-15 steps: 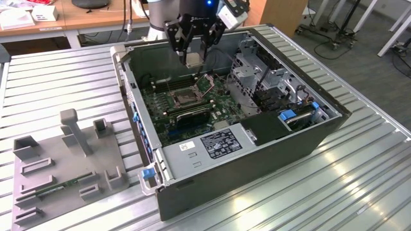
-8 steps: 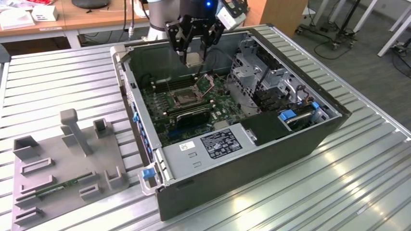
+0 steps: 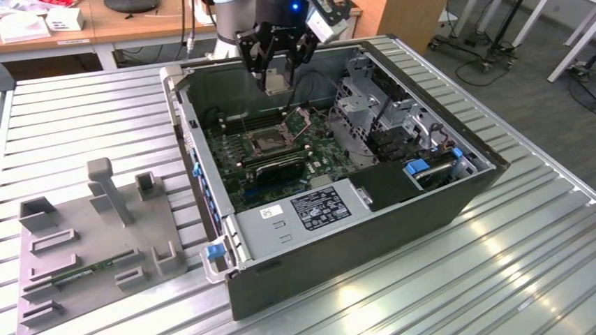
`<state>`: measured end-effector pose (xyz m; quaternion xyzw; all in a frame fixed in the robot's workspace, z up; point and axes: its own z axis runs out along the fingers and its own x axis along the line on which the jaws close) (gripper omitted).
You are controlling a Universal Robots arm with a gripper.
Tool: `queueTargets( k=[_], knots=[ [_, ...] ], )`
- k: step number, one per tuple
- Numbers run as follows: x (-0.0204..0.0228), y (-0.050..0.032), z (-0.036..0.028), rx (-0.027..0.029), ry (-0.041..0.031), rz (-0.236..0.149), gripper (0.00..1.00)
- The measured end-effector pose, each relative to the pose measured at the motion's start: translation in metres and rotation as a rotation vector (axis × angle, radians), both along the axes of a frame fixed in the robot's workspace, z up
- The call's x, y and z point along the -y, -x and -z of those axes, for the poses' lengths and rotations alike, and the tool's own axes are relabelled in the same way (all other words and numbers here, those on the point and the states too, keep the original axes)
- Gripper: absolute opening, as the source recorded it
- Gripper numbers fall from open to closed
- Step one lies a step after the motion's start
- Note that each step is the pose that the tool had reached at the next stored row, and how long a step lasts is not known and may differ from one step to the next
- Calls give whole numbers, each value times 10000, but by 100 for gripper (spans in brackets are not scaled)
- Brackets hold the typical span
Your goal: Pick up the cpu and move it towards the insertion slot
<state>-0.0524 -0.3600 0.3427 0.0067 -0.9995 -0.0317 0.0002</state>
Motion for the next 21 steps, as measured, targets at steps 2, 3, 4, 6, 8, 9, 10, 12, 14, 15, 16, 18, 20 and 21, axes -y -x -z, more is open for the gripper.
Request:
queueTargets(
  k=[2,3,4,6,8,9,10,12,14,15,16,18,20,21],
  knots=[
    [-39,-2,38,0,0,6,54],
    [-57,-2,54,0,1,9,54],
    [-76,-3,68,0,1,11,54],
    [-120,-4,94,0,-1,16,54],
    [-157,-7,108,0,1,16,54],
    [-172,-7,115,-1,2,17,54],
    [-183,-8,125,0,1,17,54],
    [-193,-9,150,0,-1,17,54],
    [-197,-10,169,-1,0,16,54],
    [-197,-9,169,-1,2,16,54],
    [-197,-9,169,-1,2,17,54],
    [-197,-9,176,0,1,16,54],
    [-197,-9,182,0,1,16,54],
    [-197,-9,182,0,1,17,54]
  ],
)
